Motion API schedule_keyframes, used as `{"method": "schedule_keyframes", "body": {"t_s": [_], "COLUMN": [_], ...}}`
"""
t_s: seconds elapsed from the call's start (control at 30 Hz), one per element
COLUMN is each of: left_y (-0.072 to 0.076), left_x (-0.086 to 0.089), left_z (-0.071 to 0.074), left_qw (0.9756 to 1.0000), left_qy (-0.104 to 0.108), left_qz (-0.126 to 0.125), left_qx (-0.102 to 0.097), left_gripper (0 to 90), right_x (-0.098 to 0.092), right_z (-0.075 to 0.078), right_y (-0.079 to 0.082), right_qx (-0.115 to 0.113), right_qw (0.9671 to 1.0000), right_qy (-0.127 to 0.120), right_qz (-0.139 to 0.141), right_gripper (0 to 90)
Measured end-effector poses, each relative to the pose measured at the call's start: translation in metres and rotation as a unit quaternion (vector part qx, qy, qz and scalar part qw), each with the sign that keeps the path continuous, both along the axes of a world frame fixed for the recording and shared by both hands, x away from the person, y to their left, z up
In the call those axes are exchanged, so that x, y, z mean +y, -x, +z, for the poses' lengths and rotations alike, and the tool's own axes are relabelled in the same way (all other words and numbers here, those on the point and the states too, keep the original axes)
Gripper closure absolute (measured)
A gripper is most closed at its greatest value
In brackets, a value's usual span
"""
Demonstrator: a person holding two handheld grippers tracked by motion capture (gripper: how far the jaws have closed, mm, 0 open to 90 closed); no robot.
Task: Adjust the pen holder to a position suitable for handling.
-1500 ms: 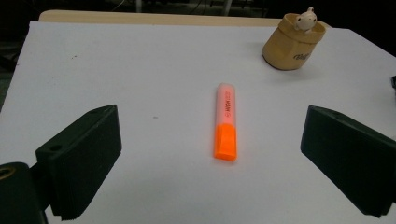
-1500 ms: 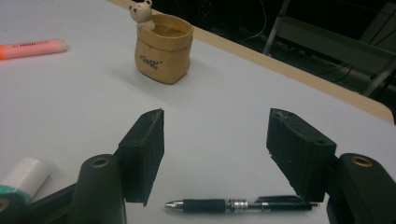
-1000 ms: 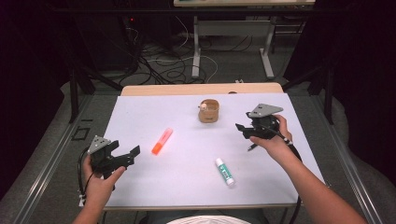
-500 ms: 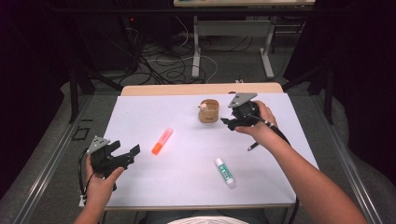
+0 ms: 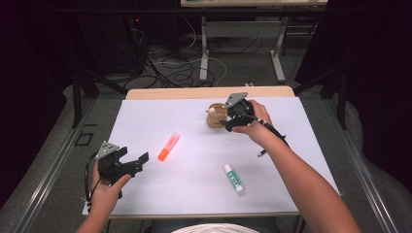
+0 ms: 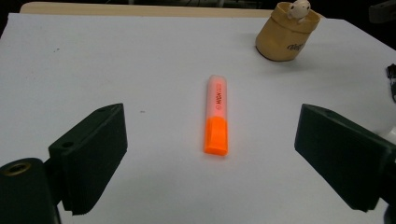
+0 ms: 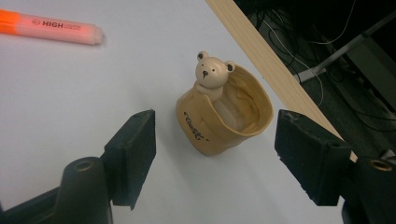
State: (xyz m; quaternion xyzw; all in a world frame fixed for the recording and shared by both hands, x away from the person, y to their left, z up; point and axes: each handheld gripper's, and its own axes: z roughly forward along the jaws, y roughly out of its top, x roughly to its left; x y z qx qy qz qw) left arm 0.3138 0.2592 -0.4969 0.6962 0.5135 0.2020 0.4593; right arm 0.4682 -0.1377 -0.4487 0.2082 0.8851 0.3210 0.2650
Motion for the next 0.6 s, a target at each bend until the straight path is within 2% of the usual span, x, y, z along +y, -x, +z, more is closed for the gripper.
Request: {"method": "schedule_keyframes", "body": {"t_s": [0.13,0.3,0.4,0.5,0.6], "left_y": [0.0,-0.001,-0.001,-0.001,-0.001], "left_x": [0.001,0.001,0.0,-0.001,0.0], "left_z": [0.0,-0.001,-0.002,-0.003,-0.003], "left_qw": [1.0,1.0,1.0,1.0,1.0], "left_qy": [0.001,-0.002,0.001,0.001,0.001], "left_qz": [0.002,0.0,0.003,0.002,0.003], "left_qx": [-0.001,0.002,0.002,0.003,0.001], "left_gripper": [8.7,8.7,8.8,8.8,8.8], "right_x": [0.003,0.008,0.01,0.014,0.016], "right_z": [-0.005,-0.014,-0.018,-0.025,-0.028], "right_y": [-0.008,-0.017,-0.021,-0.024,-0.028], "right_qx": [-0.002,0.011,0.007,0.021,0.019], "right_qw": [1.0,0.9998,1.0,0.9997,0.9996], "right_qy": [0.005,0.014,0.006,0.011,0.022], "right_qz": [0.001,0.0,-0.003,-0.006,0.001], "right_gripper": [29.8,29.5,29.5,29.5,29.5]}}
